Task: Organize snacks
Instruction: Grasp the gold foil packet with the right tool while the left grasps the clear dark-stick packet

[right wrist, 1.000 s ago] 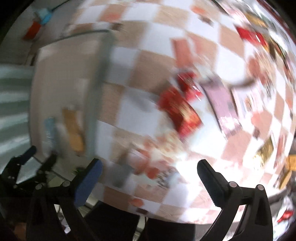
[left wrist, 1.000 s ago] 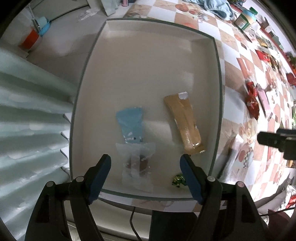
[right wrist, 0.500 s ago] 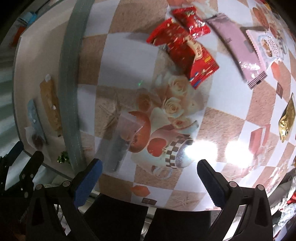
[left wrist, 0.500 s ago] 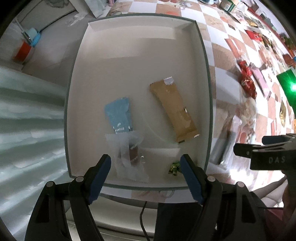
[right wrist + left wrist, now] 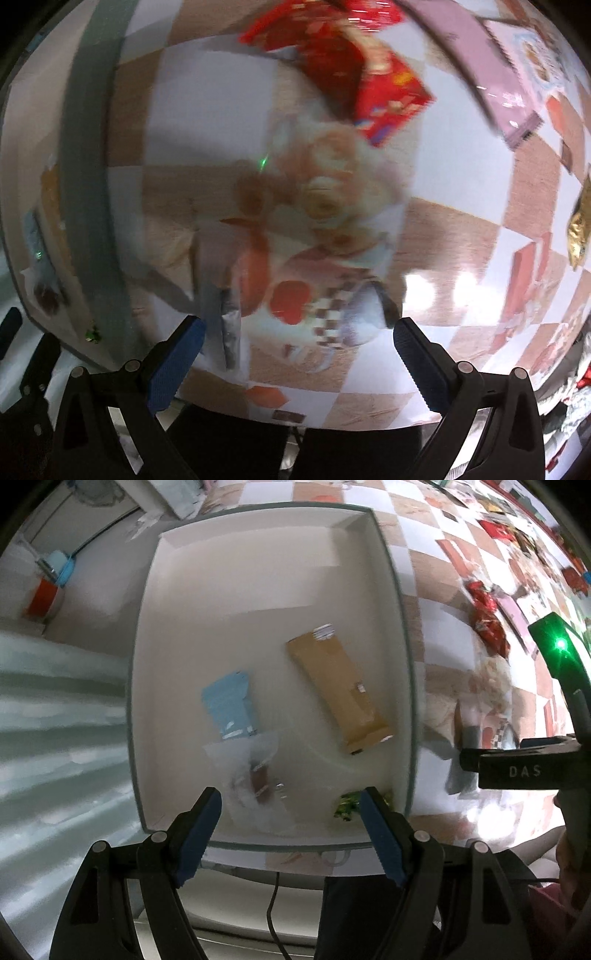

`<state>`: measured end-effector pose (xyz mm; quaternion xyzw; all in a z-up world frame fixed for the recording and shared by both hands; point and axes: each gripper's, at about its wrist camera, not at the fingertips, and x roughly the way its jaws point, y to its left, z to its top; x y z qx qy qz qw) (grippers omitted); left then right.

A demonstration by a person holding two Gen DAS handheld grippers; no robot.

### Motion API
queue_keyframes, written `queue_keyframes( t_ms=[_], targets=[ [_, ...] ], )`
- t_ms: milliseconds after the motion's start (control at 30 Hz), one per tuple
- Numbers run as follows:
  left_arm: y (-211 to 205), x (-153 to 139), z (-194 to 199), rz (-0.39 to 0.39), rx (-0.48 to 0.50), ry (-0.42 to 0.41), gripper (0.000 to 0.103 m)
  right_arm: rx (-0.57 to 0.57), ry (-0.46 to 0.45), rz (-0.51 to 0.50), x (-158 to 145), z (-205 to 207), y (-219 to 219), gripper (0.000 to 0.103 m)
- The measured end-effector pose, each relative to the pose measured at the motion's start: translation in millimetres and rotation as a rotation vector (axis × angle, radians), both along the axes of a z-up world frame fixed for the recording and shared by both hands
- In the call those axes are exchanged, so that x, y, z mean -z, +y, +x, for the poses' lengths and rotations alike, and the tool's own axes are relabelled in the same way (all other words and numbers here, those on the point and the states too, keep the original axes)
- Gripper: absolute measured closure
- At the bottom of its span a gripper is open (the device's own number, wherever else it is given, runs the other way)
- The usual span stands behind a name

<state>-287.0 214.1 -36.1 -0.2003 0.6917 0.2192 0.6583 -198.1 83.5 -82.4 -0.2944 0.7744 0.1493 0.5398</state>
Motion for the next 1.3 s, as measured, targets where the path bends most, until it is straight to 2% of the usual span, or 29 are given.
queue_keyframes(
  t_ms=[400,700,833,933,967,1033,1167,1300],
  targets=[
    [-28.7,-16.3,32.1,-0.005,0.113,-0.029,0.023,0.180,-0.059,0.012,-11.8,44.8,-59.9,0.000],
    [-65.1,-25.0,67.3,-0.033,0.206,-0.066,0.023,0.271,-0.086,0.104,-41.1,53.4,-121.7,0.000],
    [-88.1,-26.5,84.2,-0.040,0.258,-0.077,0.023,0.349,-0.147,0.112,-57.4,70.1,-158.5,0.000],
    [-102.3,-24.6,96.8,-0.044,0.287,-0.074,0.023,0.438,-0.178,0.103,-59.6,85.9,-192.9,0.000],
    [-107.3,-22.8,101.3,-0.046,0.295,-0.070,0.023,0.470,-0.162,0.151,-59.1,90.1,-200.0,0.000],
    [-116.3,-19.5,108.3,-0.053,0.307,-0.066,0.023,0.528,-0.167,0.143,-56.1,102.5,-220.0,0.000],
    [-135.8,-21.9,131.8,-0.048,0.334,-0.060,0.023,0.575,-0.176,0.133,-51.3,116.4,-243.9,0.000],
    [-152.1,-14.9,147.9,-0.038,0.346,-0.056,0.023,0.596,-0.210,0.134,-51.4,147.4,-261.3,0.000]
  ],
)
